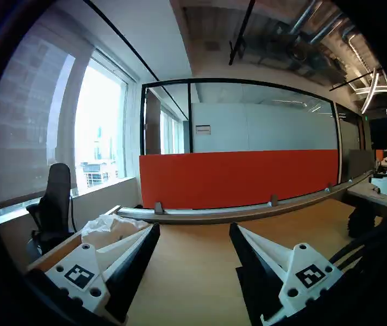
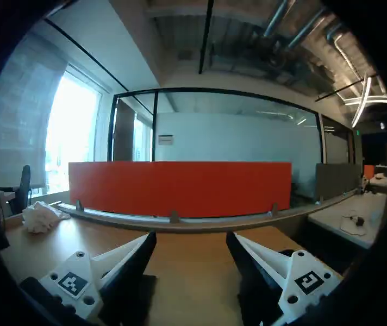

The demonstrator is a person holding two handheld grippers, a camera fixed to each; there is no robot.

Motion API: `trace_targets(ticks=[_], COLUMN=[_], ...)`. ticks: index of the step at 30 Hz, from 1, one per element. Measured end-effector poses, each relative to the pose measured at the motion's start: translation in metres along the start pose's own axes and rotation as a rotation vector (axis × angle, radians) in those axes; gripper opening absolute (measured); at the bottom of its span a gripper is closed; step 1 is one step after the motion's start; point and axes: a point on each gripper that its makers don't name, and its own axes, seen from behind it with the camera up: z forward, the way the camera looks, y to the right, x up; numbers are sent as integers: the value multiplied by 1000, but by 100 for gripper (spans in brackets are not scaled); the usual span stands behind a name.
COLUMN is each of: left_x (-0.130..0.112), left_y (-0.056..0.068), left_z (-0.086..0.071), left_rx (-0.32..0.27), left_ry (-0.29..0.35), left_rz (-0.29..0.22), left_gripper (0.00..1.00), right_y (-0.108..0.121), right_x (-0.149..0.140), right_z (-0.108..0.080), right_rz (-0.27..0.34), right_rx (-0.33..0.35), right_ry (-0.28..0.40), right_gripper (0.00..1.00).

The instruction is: Fold towel

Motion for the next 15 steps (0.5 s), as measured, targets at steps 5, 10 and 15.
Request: trace_targets(ticks=[5, 10, 15], left_x=[19, 34, 43], left_y=[1, 3, 8], left_z=[-4, -6, -5], left_rx=[3, 1, -17], left_ry=[-4, -3, -3], left_rz=[-2, 12, 21], left_gripper=[94, 95, 95], right_y=[1, 1, 1], right_x=[27, 41, 49], right_z=[-3, -4, -3], right_rz=[3, 0, -7], right_rx=[-2, 4, 8], right_ry=[0, -1, -9], right_gripper=[99, 99, 99])
